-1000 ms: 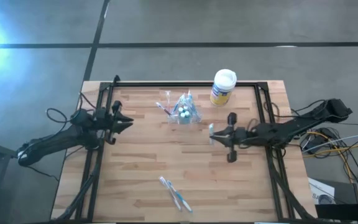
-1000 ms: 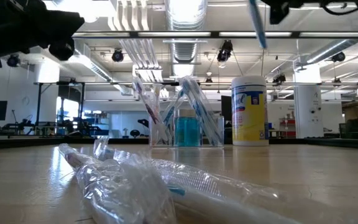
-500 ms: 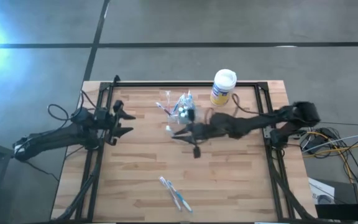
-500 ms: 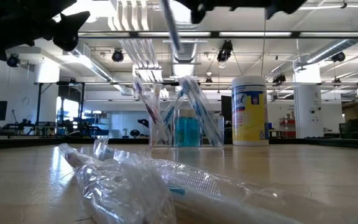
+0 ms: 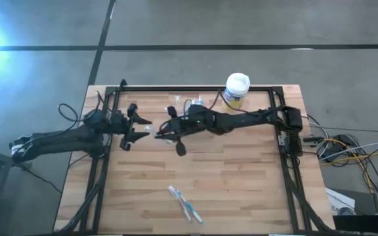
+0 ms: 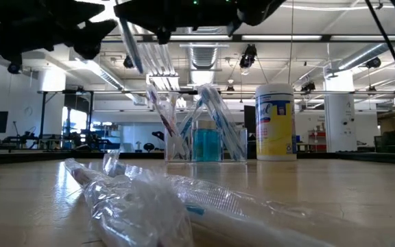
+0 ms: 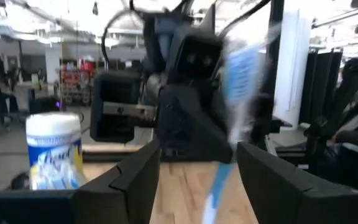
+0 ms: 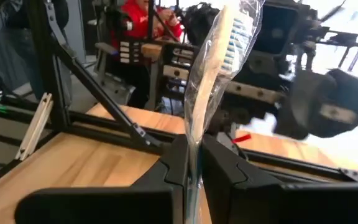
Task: Pick & Place toothbrushing station
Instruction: Put the top blue toothbrush into the transparent organizer
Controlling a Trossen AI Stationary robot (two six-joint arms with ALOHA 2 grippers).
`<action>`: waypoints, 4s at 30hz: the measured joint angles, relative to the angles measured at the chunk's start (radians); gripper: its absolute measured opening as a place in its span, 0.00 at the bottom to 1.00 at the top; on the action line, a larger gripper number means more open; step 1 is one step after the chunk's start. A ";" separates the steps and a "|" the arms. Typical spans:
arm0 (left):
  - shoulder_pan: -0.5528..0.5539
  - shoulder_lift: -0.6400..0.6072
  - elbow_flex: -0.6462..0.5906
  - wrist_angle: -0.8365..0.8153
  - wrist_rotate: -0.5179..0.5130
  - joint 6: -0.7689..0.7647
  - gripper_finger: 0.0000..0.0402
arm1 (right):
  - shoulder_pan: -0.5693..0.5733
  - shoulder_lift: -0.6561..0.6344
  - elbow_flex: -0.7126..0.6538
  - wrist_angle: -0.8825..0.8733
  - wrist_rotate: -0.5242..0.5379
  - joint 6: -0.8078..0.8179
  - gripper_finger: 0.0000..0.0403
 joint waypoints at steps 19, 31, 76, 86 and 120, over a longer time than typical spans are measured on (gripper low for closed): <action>-0.009 -0.035 -0.004 0.046 0.128 0.003 0.54 | -0.003 0.065 0.197 -0.217 0.009 -0.033 0.05; -0.011 -0.050 -0.005 0.044 0.138 -0.035 0.54 | -0.008 0.072 0.187 -0.262 0.073 -0.080 0.05; -0.010 0.001 0.005 0.055 0.010 0.047 0.05 | -0.008 0.065 0.183 -0.322 0.080 -0.036 0.33; 0.013 -0.112 0.005 -0.088 -0.083 0.062 0.04 | -0.008 -0.183 -0.025 -0.370 0.078 -0.042 0.42; -0.003 0.877 0.269 0.473 -0.492 0.050 0.04 | 0.061 -1.045 -1.249 0.511 0.267 0.021 0.02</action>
